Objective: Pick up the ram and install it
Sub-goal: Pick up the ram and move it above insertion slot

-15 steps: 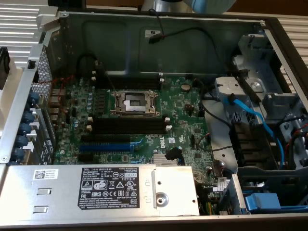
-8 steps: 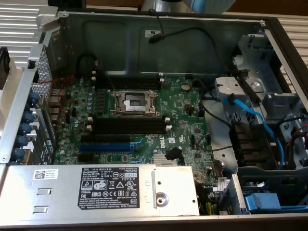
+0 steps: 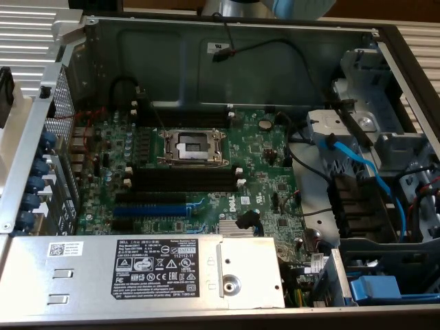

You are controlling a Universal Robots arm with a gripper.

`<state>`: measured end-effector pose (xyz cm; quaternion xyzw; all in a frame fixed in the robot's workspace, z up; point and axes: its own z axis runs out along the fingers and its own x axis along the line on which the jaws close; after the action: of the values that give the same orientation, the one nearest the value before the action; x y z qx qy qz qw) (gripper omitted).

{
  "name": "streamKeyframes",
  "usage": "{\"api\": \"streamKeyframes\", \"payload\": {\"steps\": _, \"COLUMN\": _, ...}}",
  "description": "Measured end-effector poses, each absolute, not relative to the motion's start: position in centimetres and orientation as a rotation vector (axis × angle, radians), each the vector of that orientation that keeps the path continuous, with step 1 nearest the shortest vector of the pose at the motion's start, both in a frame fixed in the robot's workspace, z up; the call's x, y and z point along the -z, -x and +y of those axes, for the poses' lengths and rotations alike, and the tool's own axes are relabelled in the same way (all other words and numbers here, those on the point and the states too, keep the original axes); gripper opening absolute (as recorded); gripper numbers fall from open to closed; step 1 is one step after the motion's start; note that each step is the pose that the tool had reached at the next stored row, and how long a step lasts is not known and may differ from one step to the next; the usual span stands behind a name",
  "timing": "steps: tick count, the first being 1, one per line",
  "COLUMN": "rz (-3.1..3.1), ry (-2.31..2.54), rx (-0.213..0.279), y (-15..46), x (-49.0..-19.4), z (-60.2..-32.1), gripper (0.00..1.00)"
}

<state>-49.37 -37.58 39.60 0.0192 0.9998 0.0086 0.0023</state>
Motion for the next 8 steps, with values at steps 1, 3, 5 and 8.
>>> {"api": "streamKeyframes", "payload": {"steps": 1, "rz": 3.136, "ry": -0.06, "rx": -0.027, "y": 49.42, "x": -39.6, "z": -37.59, "gripper": 0.1}}
{"api": "streamKeyframes", "payload": {"steps": 3, "rz": 3.136, "ry": -0.06, "rx": -0.027, "y": 49.42, "x": -39.6, "z": -37.59, "gripper": 0.1}}
{"api": "streamKeyframes", "payload": {"steps": 5, "rz": 3.137, "ry": -0.042, "rx": -0.027, "y": 49.44, "x": -39.6, "z": -37.58, "gripper": 0.1}}
{"api": "streamKeyframes", "payload": {"steps": 8, "rz": 3.137, "ry": 0.044, "rx": -0.027, "y": 49.45, "x": -39.61, "z": -37.58, "gripper": 0.1}}
